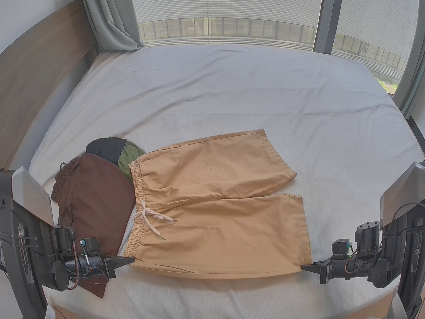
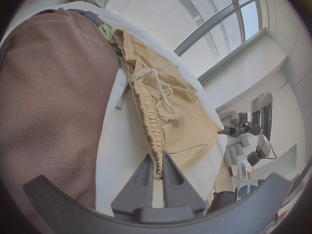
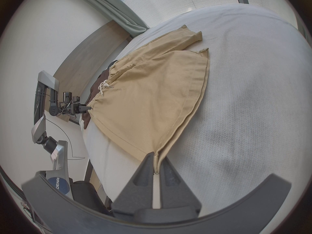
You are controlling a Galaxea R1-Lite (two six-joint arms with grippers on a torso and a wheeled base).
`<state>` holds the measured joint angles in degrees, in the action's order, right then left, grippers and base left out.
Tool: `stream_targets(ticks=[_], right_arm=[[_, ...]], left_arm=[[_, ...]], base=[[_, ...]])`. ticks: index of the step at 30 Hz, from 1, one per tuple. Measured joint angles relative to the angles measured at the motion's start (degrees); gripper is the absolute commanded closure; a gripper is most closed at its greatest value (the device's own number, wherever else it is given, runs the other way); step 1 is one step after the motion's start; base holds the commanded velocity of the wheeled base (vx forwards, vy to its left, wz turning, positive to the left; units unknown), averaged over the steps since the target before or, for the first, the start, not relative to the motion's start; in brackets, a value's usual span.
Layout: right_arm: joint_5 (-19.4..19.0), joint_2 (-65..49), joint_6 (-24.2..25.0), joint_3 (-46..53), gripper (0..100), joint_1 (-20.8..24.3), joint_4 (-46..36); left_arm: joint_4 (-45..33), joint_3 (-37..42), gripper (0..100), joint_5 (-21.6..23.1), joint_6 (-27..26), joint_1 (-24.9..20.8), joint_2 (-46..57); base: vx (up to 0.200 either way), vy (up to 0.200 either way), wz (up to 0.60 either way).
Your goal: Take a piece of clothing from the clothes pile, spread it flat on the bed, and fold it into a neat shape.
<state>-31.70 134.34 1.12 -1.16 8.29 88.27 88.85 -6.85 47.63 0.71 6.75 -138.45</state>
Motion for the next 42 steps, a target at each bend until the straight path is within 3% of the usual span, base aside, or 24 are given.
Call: stream_targets(ticks=[21, 29, 36, 42], right_arm=[[-0.2, -0.7, -1.8, 0.2, 100, 0.0, -0.1], [-1.1, -4.4, -0.6, -0.2, 100, 0.4, -0.1], [-1.3, -9.0, 7.2, -1.8, 100, 1.7, -0.1], [-1.2, -13.0, 8.9, -3.0, 100, 2.9, -0.1]], left_arm=[[0.0, 4.9, 100, 2.0, -7.2, 1.5, -0.1], [0.0, 3.1, 100, 3.0, -2.0, 0.4, 1.9], [0.0, 0.9, 100, 3.2, 4.4, -0.8, 5.9], [0.0, -1.5, 100, 3.1, 6.5, -1.5, 8.0]], base=[[0.000, 0.000, 0.00], [0.000, 0.000, 0.00], [0.000, 0.000, 0.00], [0.000, 0.000, 0.00]])
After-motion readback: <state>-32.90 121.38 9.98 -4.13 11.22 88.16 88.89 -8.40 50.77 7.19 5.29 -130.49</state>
